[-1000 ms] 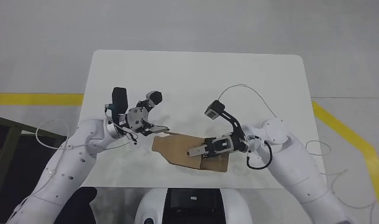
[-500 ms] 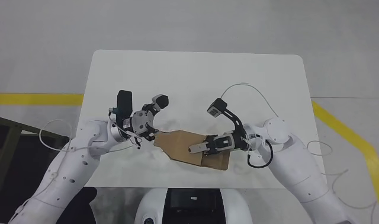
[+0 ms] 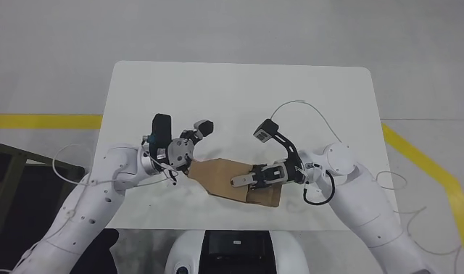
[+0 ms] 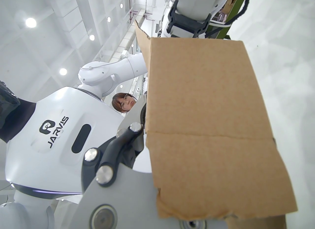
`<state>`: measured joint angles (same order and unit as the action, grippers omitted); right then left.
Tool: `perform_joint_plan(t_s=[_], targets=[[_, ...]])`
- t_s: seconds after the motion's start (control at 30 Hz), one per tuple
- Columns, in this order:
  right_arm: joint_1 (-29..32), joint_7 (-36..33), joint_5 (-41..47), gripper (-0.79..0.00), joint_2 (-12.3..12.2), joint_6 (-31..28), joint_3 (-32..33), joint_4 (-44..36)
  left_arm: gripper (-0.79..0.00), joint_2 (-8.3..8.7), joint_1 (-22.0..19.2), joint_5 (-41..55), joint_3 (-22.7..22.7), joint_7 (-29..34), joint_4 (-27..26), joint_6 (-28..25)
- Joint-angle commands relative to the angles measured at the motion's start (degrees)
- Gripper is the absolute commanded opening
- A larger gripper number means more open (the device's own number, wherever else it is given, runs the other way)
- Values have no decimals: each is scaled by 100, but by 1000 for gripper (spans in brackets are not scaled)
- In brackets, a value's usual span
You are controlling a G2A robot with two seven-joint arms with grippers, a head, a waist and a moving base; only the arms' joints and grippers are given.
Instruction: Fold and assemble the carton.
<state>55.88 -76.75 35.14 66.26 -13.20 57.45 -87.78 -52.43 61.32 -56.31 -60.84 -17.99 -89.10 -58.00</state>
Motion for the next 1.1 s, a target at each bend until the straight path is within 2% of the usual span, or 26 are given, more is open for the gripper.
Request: perform_joint_plan(t_s=[0.0,0.63,0.87,1.07], targets=[[0,0,3,-785,1,5,-3,-7,0,-7,-18,0,14,10,7,0],[4,-16,5,-785,0,-2,1,-15,0,-40,-63,58,-17,-38,112,0],[52,91,-19,-785,-27,-25,140,101,0,19,96,92,-439,-120,288,0],[122,232,-57,-785,-59,-38,296,144,0,96,458,132,-824,-122,108,0]])
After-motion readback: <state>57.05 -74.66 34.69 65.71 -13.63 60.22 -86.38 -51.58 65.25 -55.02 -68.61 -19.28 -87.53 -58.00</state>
